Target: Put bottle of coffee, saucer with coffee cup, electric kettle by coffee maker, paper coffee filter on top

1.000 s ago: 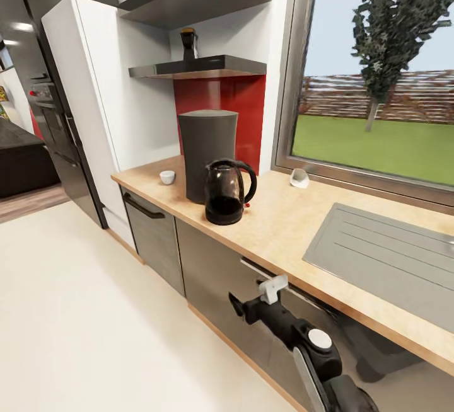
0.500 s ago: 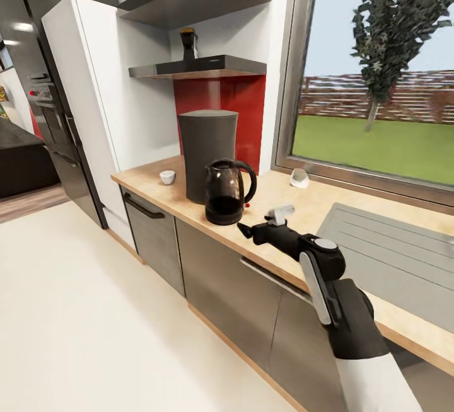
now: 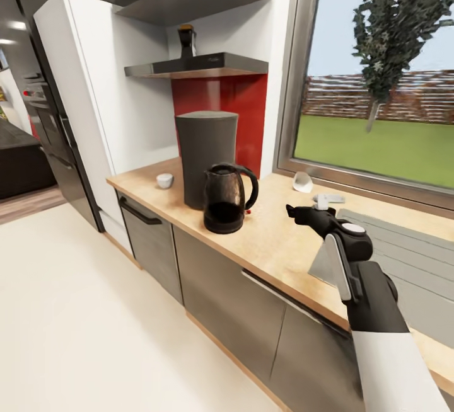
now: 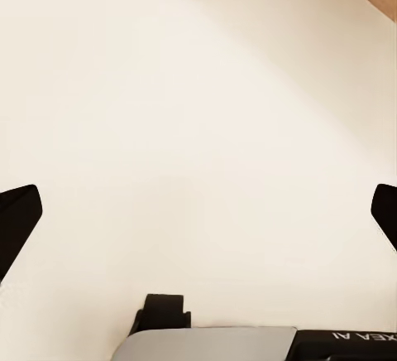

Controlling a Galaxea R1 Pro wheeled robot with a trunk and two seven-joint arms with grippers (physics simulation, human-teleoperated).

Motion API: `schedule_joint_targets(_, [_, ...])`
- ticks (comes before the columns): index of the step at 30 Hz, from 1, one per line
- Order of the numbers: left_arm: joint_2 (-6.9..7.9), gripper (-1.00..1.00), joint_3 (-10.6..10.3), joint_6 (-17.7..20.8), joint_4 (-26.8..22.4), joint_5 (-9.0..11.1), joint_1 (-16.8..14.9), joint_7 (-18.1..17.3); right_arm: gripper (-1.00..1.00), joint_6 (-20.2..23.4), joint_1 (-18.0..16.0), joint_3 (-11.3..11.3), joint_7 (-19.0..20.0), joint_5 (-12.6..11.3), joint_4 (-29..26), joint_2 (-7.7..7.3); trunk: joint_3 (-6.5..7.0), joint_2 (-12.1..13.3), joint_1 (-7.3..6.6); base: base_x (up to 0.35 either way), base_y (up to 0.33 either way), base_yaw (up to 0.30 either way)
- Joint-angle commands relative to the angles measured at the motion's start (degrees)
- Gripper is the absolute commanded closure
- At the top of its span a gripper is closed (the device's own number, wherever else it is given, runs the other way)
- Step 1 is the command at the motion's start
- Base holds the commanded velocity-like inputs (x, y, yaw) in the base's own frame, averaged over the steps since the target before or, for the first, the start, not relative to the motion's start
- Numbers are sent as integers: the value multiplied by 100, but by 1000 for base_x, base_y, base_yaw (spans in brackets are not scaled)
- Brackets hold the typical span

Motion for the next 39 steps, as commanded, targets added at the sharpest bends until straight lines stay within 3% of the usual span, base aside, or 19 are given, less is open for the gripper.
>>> schedule_joint_targets(1, [-4,-100,16,-7,-7,12,2,-1,-100,16,-15,-9,-88,-41,35,-18,-5,-2,3,310,0,0])
schedule_joint_targets(6, [-4,-100,18,-7,-8,13,2,-1,-100,-62,-52,-19,-514,-44,174,-79,-5,-2,3,320,0,0])
schedule_joint_targets(10, [114,-100,150,-137,-59,52,27,-130,-100,-192,-181,112,-380,-185,303,52,-5,-2,3,0,0,0])
schedule_joint_targets(16, [114,-100,343,-197,-59,52,27,-323,-100,-387,-373,306,-362,-329,495,246,-5,-2,3,0,0,0])
schedule_joint_targets(24, [114,-100,536,-197,-59,52,27,-374,-100,-644,-630,327,-362,-329,751,259,-5,-2,3,0,0,0])
schedule_joint_targets(25, [81,-100,503,-187,-61,51,28,-341,-100,-610,-602,319,-361,-328,781,228,-5,-2,3,0,0,0])
schedule_joint_targets(30, [245,-100,344,-350,-12,42,28,-180,-100,-450,-637,290,-199,-498,618,391,-5,-2,3,0,0,0])
schedule_joint_targets(31, [351,-100,-87,-428,-7,42,28,58,-100,113,-638,291,-112,-644,-196,411,-5,-2,3,0,0,0])
schedule_joint_targets(39, [371,-100,-102,-437,1,41,28,69,-100,135,-639,288,-97,-657,-223,418,-5,-2,3,0,0,0])
